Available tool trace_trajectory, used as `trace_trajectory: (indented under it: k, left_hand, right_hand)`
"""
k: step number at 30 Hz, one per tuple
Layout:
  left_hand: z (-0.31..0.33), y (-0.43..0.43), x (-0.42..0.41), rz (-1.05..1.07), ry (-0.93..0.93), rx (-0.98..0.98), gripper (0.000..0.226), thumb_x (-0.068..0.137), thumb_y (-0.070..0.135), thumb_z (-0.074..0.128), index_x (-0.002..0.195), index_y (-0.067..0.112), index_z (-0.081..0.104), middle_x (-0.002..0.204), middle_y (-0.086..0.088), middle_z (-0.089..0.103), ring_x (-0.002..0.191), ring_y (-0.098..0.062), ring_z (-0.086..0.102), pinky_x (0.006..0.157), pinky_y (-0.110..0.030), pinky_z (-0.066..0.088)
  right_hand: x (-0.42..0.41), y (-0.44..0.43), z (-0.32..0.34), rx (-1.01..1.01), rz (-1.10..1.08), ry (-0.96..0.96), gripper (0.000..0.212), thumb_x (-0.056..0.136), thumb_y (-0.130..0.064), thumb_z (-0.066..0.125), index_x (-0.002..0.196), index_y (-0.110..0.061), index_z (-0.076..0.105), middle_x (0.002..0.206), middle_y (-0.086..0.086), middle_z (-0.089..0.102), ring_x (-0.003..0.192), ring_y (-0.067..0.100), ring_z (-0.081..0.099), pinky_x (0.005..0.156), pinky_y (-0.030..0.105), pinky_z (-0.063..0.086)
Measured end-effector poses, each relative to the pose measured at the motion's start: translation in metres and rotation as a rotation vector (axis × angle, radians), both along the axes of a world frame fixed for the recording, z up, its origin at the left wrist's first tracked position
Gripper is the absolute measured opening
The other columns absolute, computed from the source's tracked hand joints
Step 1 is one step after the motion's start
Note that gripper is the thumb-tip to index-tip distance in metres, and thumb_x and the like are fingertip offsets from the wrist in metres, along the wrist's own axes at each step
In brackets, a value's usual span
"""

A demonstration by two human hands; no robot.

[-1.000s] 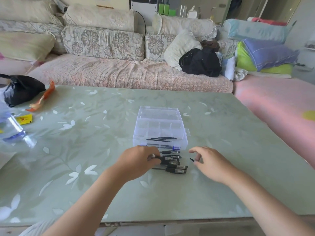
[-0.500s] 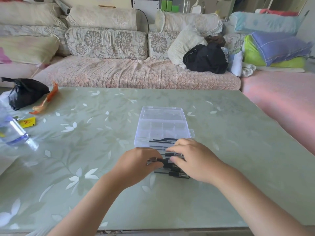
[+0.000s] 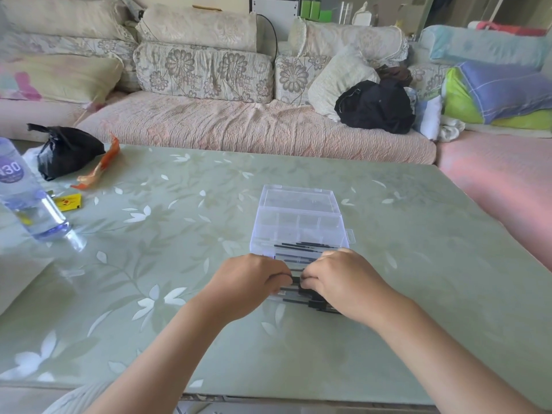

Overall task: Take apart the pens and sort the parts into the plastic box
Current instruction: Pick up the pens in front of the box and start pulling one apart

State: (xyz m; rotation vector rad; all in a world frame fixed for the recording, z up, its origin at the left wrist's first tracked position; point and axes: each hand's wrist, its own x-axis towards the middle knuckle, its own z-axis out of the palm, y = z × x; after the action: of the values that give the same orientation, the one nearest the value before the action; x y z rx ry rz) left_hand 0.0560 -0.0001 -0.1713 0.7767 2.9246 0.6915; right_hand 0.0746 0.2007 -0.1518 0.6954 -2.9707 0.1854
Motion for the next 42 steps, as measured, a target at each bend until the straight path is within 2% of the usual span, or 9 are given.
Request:
trace_trajectory:
  k: [7, 12, 16, 19, 24, 26, 30, 36, 42]
  left_hand:
    - [0.002, 0.001, 0.0, -0.037, 0.001, 0.0, 0.016, 0.09, 0.049, 0.057, 0.103, 0.04, 0.059, 0.083, 0.014, 0.065, 0.068, -0.004, 0.052, 0.055, -0.015, 0.032]
    - [-0.002, -0.003, 0.0, -0.029, -0.077, 0.0, 0.023, 0.098, 0.038, 0.042, 0.086, 0.031, 0.06, 0.076, 0.013, 0.067, 0.064, -0.007, 0.051, 0.058, -0.021, 0.038]
    - [0.002, 0.002, 0.007, -0.053, -0.048, -0.002, 0.018, 0.09, 0.051, 0.057, 0.106, 0.042, 0.056, 0.082, 0.012, 0.063, 0.068, -0.008, 0.05, 0.059, -0.017, 0.036]
    - [0.005, 0.008, 0.009, -0.044, -0.01, -0.018, 0.018, 0.092, 0.047, 0.056, 0.108, 0.041, 0.059, 0.087, 0.01, 0.065, 0.075, -0.012, 0.054, 0.064, -0.021, 0.041]
    - [0.003, 0.015, 0.009, -0.024, -0.068, -0.026, 0.022, 0.097, 0.044, 0.043, 0.096, 0.033, 0.062, 0.083, 0.008, 0.065, 0.078, -0.015, 0.058, 0.075, -0.032, 0.051]
    - [0.0, 0.018, 0.011, -0.029, -0.078, -0.026, 0.02, 0.095, 0.049, 0.046, 0.099, 0.035, 0.06, 0.084, 0.009, 0.065, 0.079, -0.013, 0.06, 0.075, -0.031, 0.051]
    - [-0.002, 0.012, 0.011, -0.009, -0.083, -0.049, 0.019, 0.092, 0.054, 0.053, 0.104, 0.042, 0.06, 0.085, 0.012, 0.063, 0.079, -0.012, 0.058, 0.073, -0.027, 0.049]
    - [0.0, -0.031, -0.009, 0.203, -0.136, -0.135, 0.016, 0.092, 0.05, 0.054, 0.091, 0.037, 0.064, 0.091, 0.014, 0.064, 0.084, -0.013, 0.059, 0.07, -0.025, 0.045]
    - [0.007, -0.028, -0.007, 0.347, 0.104, 0.032, 0.011, 0.092, 0.044, 0.054, 0.085, 0.038, 0.06, 0.089, 0.021, 0.063, 0.071, -0.005, 0.056, 0.053, -0.022, 0.034]
  right_hand:
    - [0.006, 0.003, -0.001, -0.131, -0.07, 0.019, 0.019, 0.089, -0.045, 0.058, 0.095, -0.035, 0.073, 0.083, -0.009, 0.068, 0.084, 0.012, 0.055, 0.068, 0.025, 0.029]
    - [0.012, -0.001, -0.005, -0.189, -0.08, 0.058, 0.016, 0.088, -0.043, 0.063, 0.089, -0.031, 0.074, 0.082, -0.01, 0.068, 0.081, 0.01, 0.056, 0.062, 0.011, 0.025]
    - [0.017, 0.005, -0.004, -0.186, -0.099, 0.042, 0.014, 0.086, -0.042, 0.065, 0.086, -0.03, 0.072, 0.076, -0.015, 0.062, 0.078, 0.009, 0.055, 0.061, 0.007, 0.024]
    - [0.02, 0.012, -0.002, -0.207, -0.113, 0.012, 0.012, 0.086, -0.041, 0.065, 0.086, -0.031, 0.071, 0.068, -0.02, 0.05, 0.073, 0.005, 0.047, 0.06, 0.009, 0.027]
    - [0.026, 0.022, 0.0, -0.22, -0.159, 0.012, 0.013, 0.089, -0.042, 0.061, 0.092, -0.033, 0.07, 0.075, -0.019, 0.054, 0.073, 0.005, 0.047, 0.062, 0.021, 0.032]
    - [0.029, 0.027, 0.0, -0.218, -0.17, -0.001, 0.012, 0.09, -0.041, 0.059, 0.092, -0.034, 0.069, 0.076, -0.017, 0.055, 0.073, 0.006, 0.047, 0.061, 0.019, 0.032]
    - [0.031, 0.038, -0.002, -0.211, -0.222, -0.049, 0.012, 0.091, -0.039, 0.056, 0.088, -0.033, 0.066, 0.086, -0.016, 0.06, 0.072, 0.004, 0.047, 0.065, 0.024, 0.036]
    - [0.029, 0.049, -0.002, -0.172, -0.302, -0.082, 0.013, 0.091, -0.038, 0.053, 0.085, -0.033, 0.064, 0.092, -0.017, 0.064, 0.074, 0.004, 0.049, 0.065, 0.026, 0.038]
    - [0.028, 0.04, -0.006, -0.166, -0.29, -0.095, 0.015, 0.09, -0.041, 0.053, 0.086, -0.033, 0.064, 0.089, -0.016, 0.063, 0.08, 0.008, 0.053, 0.069, 0.027, 0.042]
